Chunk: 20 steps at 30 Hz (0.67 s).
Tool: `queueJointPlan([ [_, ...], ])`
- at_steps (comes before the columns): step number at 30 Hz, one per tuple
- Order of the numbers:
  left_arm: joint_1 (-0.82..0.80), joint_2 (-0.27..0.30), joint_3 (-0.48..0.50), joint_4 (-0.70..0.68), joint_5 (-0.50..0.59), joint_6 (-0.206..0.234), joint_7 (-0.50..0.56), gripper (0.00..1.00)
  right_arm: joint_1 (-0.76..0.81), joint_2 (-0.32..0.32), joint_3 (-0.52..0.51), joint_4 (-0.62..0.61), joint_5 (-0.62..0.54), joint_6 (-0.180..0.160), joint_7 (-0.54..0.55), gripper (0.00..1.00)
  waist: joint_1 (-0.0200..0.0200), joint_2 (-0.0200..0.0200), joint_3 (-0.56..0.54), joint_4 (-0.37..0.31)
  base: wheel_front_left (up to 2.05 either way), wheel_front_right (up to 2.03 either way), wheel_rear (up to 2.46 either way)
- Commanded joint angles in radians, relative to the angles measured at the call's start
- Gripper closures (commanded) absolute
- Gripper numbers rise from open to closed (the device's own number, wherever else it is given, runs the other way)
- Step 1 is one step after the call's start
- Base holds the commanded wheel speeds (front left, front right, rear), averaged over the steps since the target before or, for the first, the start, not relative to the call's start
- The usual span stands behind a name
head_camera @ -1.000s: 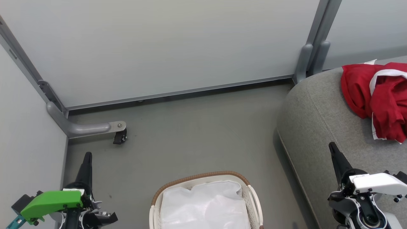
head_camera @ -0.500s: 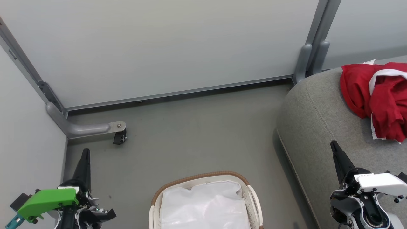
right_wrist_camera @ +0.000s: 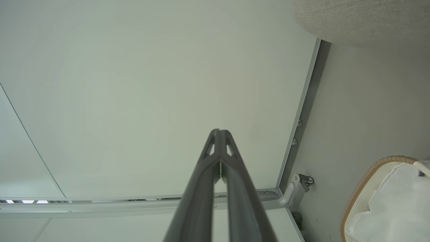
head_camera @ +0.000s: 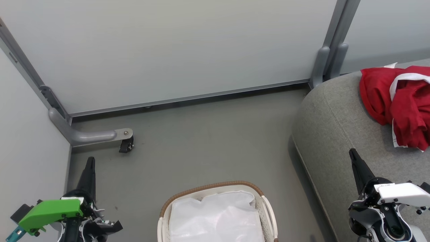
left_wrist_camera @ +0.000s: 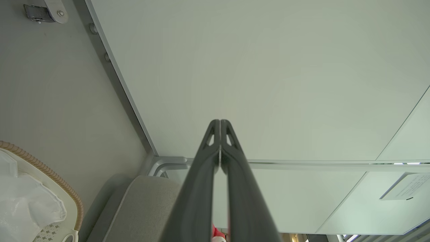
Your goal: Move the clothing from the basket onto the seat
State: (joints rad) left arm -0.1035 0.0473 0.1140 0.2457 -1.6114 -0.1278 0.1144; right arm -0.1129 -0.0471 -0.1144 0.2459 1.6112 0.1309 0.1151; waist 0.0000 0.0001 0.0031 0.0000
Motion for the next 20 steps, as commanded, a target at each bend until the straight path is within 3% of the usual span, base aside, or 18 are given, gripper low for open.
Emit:
queueJointPlan([
  [1, -0.011, 0.005, 0.003, -0.002, -0.003, -0.006, 0.003, 1.0, 0.009, -0.006, -0.002, -0.004, 0.003, 0.0, 0.001, 1.0, 0.0, -0.0001, 0.0, 0.0, 0.0, 0.0, 0.0],
  [20, -0.011, 0.005, 0.002, -0.002, -0.003, -0.006, 0.003, 1.0, 0.009, -0.006, -0.002, -0.004, 0.003, 0.0, 0.001, 1.0, 0.0, -0.0001, 0.0, 0.0, 0.0, 0.0, 0.0],
])
